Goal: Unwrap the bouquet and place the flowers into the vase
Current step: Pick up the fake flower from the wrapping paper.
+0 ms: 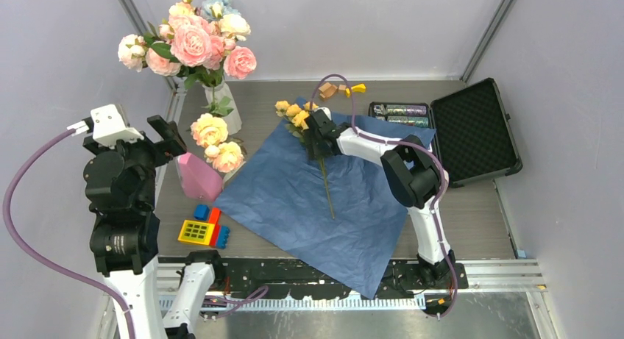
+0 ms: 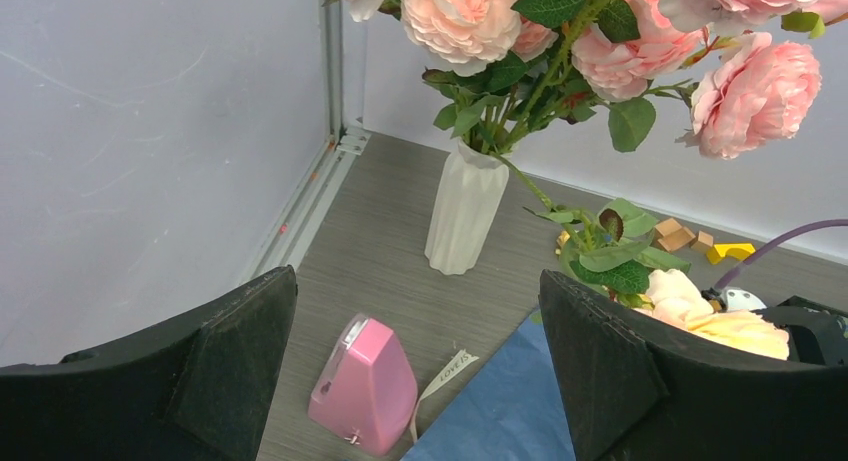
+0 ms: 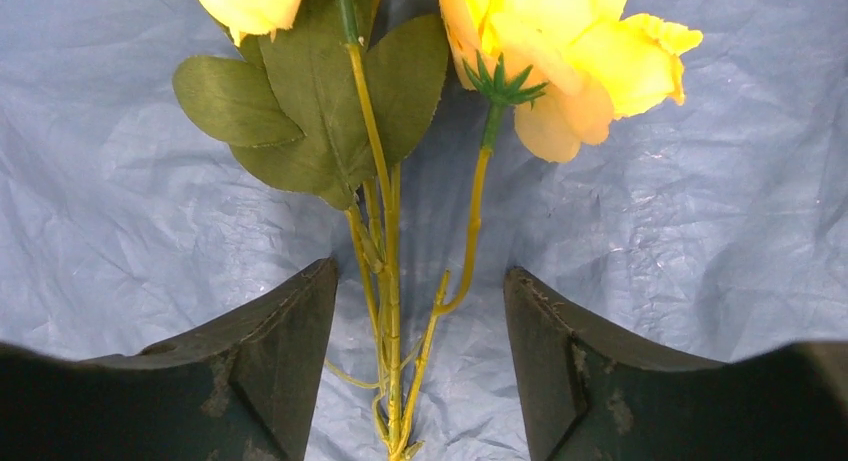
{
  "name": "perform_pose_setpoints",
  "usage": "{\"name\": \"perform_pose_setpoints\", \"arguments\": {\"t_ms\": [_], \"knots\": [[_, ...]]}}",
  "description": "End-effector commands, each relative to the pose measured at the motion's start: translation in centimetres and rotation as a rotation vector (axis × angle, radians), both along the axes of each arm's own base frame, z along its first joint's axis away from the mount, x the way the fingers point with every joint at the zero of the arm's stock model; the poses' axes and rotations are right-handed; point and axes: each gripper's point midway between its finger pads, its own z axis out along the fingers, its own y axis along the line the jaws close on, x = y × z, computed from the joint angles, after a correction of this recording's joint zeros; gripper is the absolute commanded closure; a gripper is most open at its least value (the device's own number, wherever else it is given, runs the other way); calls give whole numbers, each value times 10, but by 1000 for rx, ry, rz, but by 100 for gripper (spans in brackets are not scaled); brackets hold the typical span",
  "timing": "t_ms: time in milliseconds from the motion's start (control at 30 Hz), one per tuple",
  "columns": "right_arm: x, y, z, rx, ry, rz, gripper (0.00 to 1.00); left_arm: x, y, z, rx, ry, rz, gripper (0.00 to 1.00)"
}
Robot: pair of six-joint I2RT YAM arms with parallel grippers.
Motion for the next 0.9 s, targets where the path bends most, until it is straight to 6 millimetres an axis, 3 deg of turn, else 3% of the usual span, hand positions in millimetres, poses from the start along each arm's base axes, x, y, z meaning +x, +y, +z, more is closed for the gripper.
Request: {"name": "perform_pose_setpoints", "arguments": {"t_ms": [0, 200, 333, 433, 533, 667, 733, 800, 867], "knots": [[5, 6, 0, -24, -15, 22, 36, 6, -8, 16, -11, -54, -45, 6], [5, 8, -2, -19, -16, 11, 60, 7, -14, 20, -25, -63, -76, 6], [6, 12, 7, 24, -37, 0, 75, 12, -20, 20, -40, -62, -109, 6], [10, 14, 18, 53, -66, -16, 94, 16, -27, 21, -47, -49, -145, 7], [10, 12, 28, 74, -90, -30, 99, 17, -33, 22, -50, -40, -181, 7], [10, 9, 61, 127, -156, -47, 100, 13, -45, 30, -44, -55, -248, 8], [9, 5, 97, 175, -217, -58, 100, 12, -53, 38, -41, -67, -295, 8], [6, 2, 111, 196, -246, -63, 100, 10, -66, 47, -40, -82, -367, 10], [1, -3, 142, 242, -297, -72, 100, 8, -83, 58, -62, -109, -458, 12]]}}
